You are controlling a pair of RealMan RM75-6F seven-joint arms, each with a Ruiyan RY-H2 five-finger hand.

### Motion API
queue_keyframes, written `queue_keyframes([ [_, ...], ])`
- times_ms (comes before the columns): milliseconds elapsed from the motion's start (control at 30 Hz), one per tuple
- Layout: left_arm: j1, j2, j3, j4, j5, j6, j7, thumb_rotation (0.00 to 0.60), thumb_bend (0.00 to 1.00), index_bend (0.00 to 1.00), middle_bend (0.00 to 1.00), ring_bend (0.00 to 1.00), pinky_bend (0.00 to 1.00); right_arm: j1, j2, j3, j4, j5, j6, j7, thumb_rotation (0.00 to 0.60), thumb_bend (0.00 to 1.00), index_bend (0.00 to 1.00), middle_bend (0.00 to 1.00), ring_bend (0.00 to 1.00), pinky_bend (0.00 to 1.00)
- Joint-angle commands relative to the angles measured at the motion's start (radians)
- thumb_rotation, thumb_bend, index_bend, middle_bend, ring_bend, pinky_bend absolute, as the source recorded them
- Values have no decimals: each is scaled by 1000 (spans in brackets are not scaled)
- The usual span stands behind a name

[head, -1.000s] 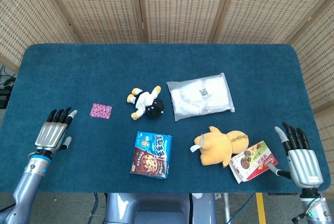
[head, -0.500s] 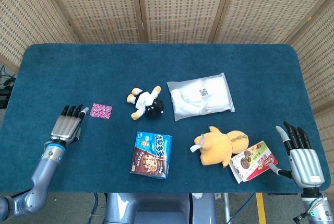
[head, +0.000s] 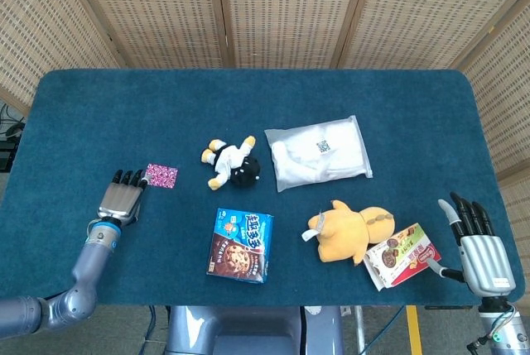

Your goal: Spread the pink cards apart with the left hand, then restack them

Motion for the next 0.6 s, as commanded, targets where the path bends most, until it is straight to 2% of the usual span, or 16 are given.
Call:
queue_keyframes([
  [33, -30, -37, 2, 31, -46, 4, 17, 600, 681, 0, 0, 0, 0, -1, 1, 0, 0, 0, 2, 1, 600, 28, 0, 0, 0, 0],
  [233, -68, -95, 4, 67, -90, 16, 26, 600, 676, 0, 0, 0, 0, -3, 8, 3, 3, 8, 3, 20, 600, 28, 0, 0, 0, 0],
  [600, -101, -134, 6, 98, -123, 24, 14, 600, 659, 0, 0, 0, 0, -8, 11, 0, 1, 5, 8, 21, 600, 28, 0, 0, 0, 0],
])
